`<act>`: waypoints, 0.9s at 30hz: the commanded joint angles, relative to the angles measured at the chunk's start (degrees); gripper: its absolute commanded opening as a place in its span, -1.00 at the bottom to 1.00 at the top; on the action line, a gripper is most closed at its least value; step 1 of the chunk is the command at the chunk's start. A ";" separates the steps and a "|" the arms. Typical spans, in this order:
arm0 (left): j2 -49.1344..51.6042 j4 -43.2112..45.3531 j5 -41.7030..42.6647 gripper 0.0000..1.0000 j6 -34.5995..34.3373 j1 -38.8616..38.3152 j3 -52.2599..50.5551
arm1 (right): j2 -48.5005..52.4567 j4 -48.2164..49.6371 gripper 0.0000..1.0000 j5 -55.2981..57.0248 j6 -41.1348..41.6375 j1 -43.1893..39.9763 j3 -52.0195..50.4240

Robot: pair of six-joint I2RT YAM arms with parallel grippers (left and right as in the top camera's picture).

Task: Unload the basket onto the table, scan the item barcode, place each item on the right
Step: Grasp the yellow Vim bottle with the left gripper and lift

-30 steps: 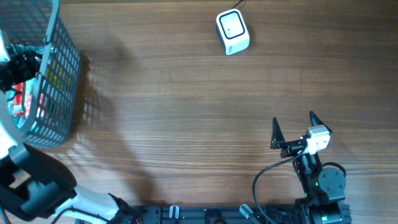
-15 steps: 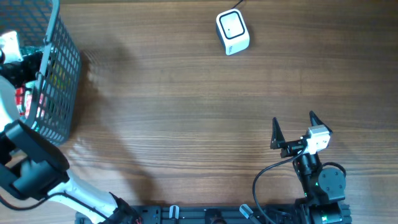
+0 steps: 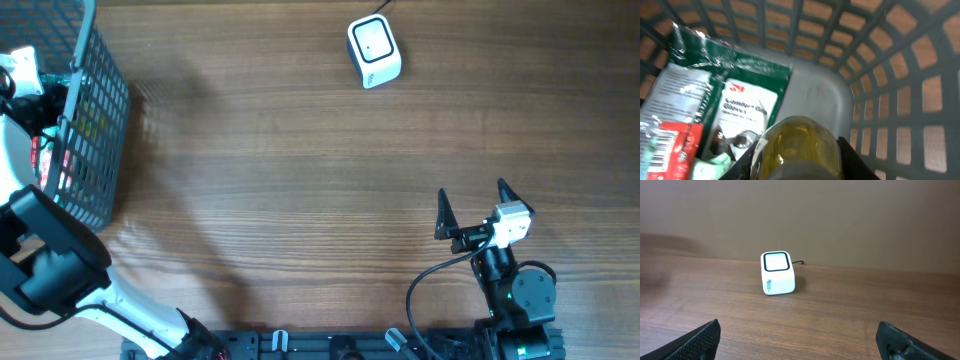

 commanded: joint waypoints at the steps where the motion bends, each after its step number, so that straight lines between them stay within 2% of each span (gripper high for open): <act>1: -8.24 4.66 0.74 -0.46 -7.19 -0.11 0.72 | -0.11 0.31 1.00 0.28 0.20 -0.17 -0.07; 7: -19.23 12.87 0.04 -0.41 -17.09 -0.11 0.72 | -0.11 0.28 1.00 0.28 0.17 -0.17 -0.07; 11: -26.75 15.76 -1.33 -0.48 -23.32 -0.17 0.72 | -0.11 0.31 0.99 0.28 0.17 -0.17 -0.07; 13: -33.38 15.58 -3.61 -0.52 -28.35 -0.39 0.72 | -0.11 0.31 0.99 0.26 0.15 -0.17 -0.07; 17: -40.63 11.69 -3.96 -0.57 -33.27 -1.66 0.72 | -0.11 0.31 0.99 0.28 0.20 -0.17 -0.07; 22: -47.47 3.52 -5.79 -0.61 -34.71 -10.19 0.72 | -0.11 0.31 1.00 0.26 0.15 -0.17 -0.07; 27: -49.00 -6.91 -15.30 -0.61 -34.73 -26.77 0.72 | -0.11 0.31 0.99 0.26 0.17 -0.17 -0.07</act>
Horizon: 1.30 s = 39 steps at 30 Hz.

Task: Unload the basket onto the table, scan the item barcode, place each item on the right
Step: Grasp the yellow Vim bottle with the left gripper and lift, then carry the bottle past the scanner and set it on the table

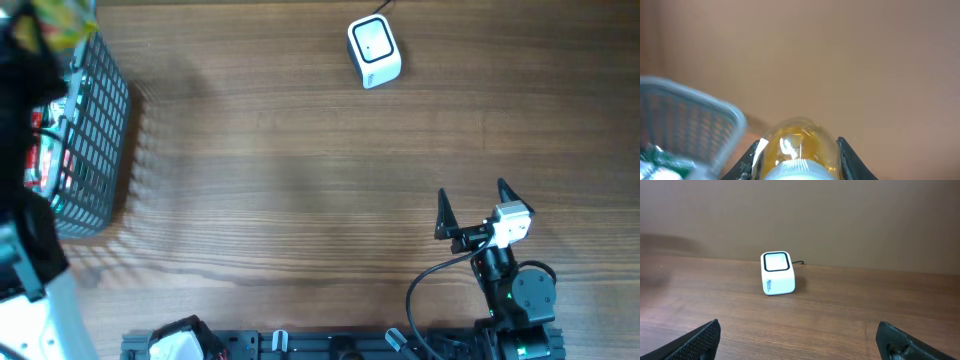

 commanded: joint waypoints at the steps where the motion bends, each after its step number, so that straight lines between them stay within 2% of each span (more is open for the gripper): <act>1: 0.37 -6.29 -9.70 -0.62 -1.29 -12.50 0.79 | -0.11 0.28 1.00 0.26 0.17 -0.17 -0.07; 4: 3.08 -13.73 -19.21 -0.64 -4.59 -25.27 0.76 | -0.11 0.28 1.00 0.26 0.20 -0.17 -0.07; 7: 8.48 -18.25 -25.05 -0.63 -8.81 -37.09 0.74 | -0.11 0.28 0.99 0.28 0.17 -0.17 -0.07; 11: 18.18 -19.39 -26.84 -0.63 -11.10 -49.46 0.70 | -0.11 0.28 1.00 0.28 0.17 -0.17 -0.07; 15: 30.16 -15.91 -31.04 -0.68 -16.55 -59.65 0.70 | -0.11 0.28 1.00 0.26 0.20 -0.17 -0.07; 18: 36.89 -11.23 -34.53 -0.78 -19.78 -64.17 0.70 | -0.11 0.26 1.00 0.26 0.17 -0.17 -0.07; 23: 44.48 -3.10 -35.95 -0.62 -22.62 -69.11 0.70 | -0.11 0.28 1.00 0.26 0.17 -0.17 -0.07; 32: 50.80 1.11 -36.22 -0.59 -23.56 -71.82 0.66 | -0.11 0.28 1.00 0.26 0.17 -0.17 -0.07; 36: 51.25 1.27 -36.06 -0.32 -23.50 -71.93 0.66 | -0.11 0.28 0.99 0.26 0.17 -0.17 -0.07; 39: 51.34 0.98 -32.20 -0.17 -23.41 -71.93 0.66 | -0.11 0.28 1.00 0.26 0.17 -0.17 -0.07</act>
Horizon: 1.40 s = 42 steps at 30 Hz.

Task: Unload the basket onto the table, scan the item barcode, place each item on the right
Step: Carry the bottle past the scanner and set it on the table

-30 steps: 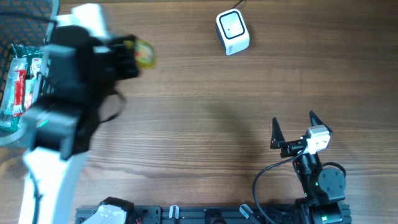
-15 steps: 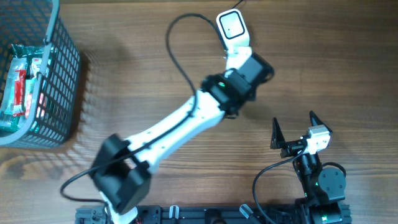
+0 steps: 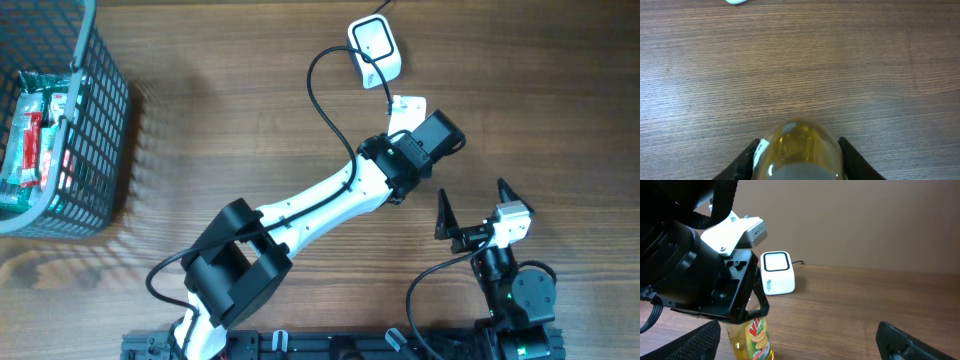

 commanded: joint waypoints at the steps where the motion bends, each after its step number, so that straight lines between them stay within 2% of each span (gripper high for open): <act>1: -0.24 -0.11 3.45 -0.11 -0.52 -0.28 0.59 | -0.11 0.31 0.99 0.26 0.17 -0.15 -0.07; 2: -0.24 -0.61 4.39 -0.03 -0.52 -0.28 0.59 | -0.11 0.31 0.99 0.26 0.20 -0.15 -0.07; 4: -0.24 -2.03 5.01 0.25 -0.48 -0.28 0.59 | -0.11 0.31 1.00 0.28 0.20 -0.15 -0.07; 5: -0.26 -2.62 5.03 0.32 0.42 -0.28 0.59 | -0.11 0.31 0.99 0.26 0.20 -0.15 -0.07; 10: -2.21 -3.45 5.88 0.49 17.33 -0.28 0.74 | -0.11 0.31 1.00 0.26 0.17 -0.15 -0.07; 12: -5.01 -3.74 5.84 0.65 21.16 -0.22 1.40 | -0.11 0.31 0.99 0.26 0.17 -0.15 -0.07; 14: -8.70 -4.44 5.84 1.00 23.78 0.09 2.56 | -0.11 0.31 0.99 0.26 0.17 -0.15 -0.07; 17: -15.72 -5.05 5.60 1.00 26.67 1.95 4.11 | -0.11 0.31 1.00 0.26 0.15 -0.15 -0.07; 20: -22.56 -6.08 5.42 1.00 26.77 5.84 5.46 | -0.11 0.31 0.99 0.26 0.17 -0.15 -0.07; 23: -30.18 -6.12 5.22 1.00 26.75 13.25 5.64 | -0.11 0.31 0.99 0.26 0.17 -0.15 -0.07; 26: -36.06 -6.75 5.18 0.99 26.60 23.85 5.64 | -0.11 0.31 0.99 0.26 0.15 -0.15 -0.07; 30: -41.16 -10.43 5.20 0.98 26.12 44.06 5.64 | -0.11 0.31 0.99 0.26 0.17 -0.15 -0.07; 34: -41.59 -15.87 5.27 1.00 25.77 60.83 5.62 | -0.11 0.31 0.99 0.26 0.17 -0.15 -0.07; 40: -38.25 -23.78 8.28 1.00 16.28 84.06 5.38 | -0.11 0.31 0.99 0.26 0.17 -0.15 -0.07; 42: -35.82 -25.49 9.84 1.00 15.50 88.28 5.35 | -0.11 0.31 0.99 0.26 0.17 -0.15 -0.07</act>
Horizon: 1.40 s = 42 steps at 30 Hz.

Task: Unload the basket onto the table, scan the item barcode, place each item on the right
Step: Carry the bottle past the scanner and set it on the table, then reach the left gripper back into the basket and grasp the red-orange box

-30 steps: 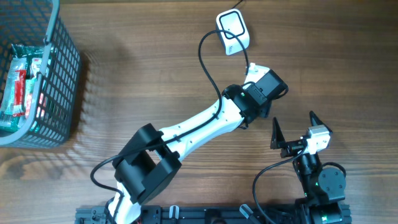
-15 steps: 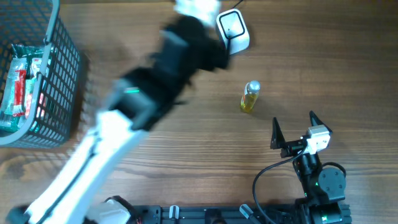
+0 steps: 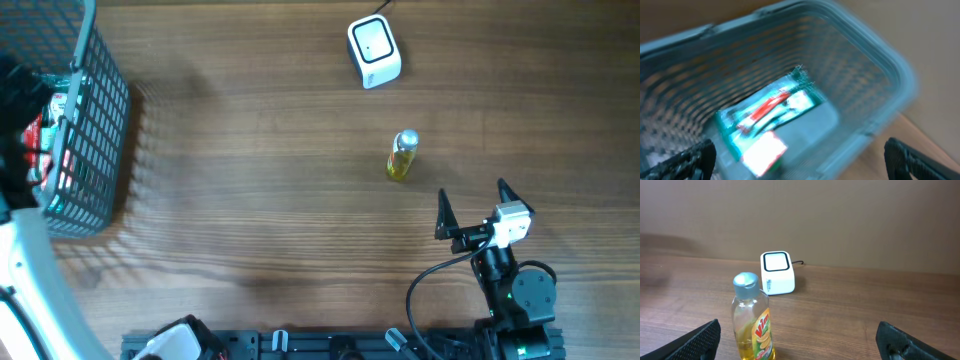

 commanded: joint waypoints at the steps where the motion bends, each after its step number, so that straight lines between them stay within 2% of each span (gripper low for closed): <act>1: 5.25 -2.62 4.02 1.00 -4.55 8.90 0.20 | -0.11 0.28 0.99 0.26 0.20 -0.15 -0.07; 7: 16.11 -7.39 4.20 1.00 -3.23 12.37 0.20 | -0.11 0.28 0.99 0.28 0.17 -0.15 -0.07; 17: 28.87 -8.87 15.32 1.00 10.75 12.35 0.15 | -0.11 0.28 0.99 0.26 0.20 -0.15 -0.07; 28: 33.03 -7.13 15.85 1.00 10.97 12.28 -4.20 | -0.11 0.28 0.99 0.26 0.17 -0.15 -0.07; 37: 33.03 -1.51 15.82 0.99 10.75 12.28 -10.97 | -0.11 0.28 1.00 0.26 0.17 -0.15 -0.07; 41: 33.03 0.02 15.82 0.85 10.75 12.31 -12.41 | -0.11 0.28 0.99 0.28 0.17 -0.15 -0.07; 42: 33.03 0.22 15.82 0.70 10.75 12.31 -12.44 | -0.11 0.28 0.99 0.26 0.17 -0.15 -0.07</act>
